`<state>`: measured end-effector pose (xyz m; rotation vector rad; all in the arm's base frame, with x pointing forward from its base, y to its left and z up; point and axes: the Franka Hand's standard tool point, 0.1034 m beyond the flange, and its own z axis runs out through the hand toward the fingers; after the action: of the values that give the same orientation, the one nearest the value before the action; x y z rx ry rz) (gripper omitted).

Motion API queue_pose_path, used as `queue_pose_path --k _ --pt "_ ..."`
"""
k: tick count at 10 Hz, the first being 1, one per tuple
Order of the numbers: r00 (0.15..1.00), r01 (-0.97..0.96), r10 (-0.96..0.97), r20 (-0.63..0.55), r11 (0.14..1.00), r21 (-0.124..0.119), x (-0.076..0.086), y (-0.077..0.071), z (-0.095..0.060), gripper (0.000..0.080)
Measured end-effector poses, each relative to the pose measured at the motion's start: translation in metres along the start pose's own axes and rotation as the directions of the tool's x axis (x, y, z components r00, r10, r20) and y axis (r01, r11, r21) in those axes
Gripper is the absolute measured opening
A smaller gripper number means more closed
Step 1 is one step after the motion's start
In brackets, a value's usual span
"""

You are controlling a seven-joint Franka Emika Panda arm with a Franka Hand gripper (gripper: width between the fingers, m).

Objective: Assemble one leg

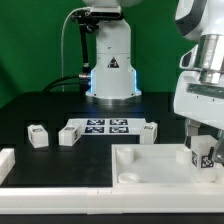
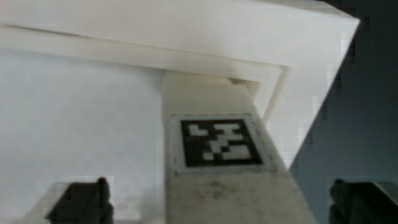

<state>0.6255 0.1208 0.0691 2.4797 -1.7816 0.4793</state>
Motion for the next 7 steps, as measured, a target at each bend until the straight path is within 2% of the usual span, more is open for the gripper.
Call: queue_pose_path --k 1,2,4,7 --pt "0.988 0.156 -0.156 -0.005 0.988 0.009 0.0019 -0.0001 0.0007 0.0643" --pt "0.974 0.228 -0.228 -0.008 0.973 0.017 0.0011 -0.0004 0.0009 0.0648" --pt "0.908 0.42 -0.419 -0.013 0.908 0.019 -0.0048 -0.0011 -0.0004 0.0649" --pt "0.68 0.733 -0.733 -0.021 0.68 0.014 -0.0004 -0.002 -0.0018 0.0649"
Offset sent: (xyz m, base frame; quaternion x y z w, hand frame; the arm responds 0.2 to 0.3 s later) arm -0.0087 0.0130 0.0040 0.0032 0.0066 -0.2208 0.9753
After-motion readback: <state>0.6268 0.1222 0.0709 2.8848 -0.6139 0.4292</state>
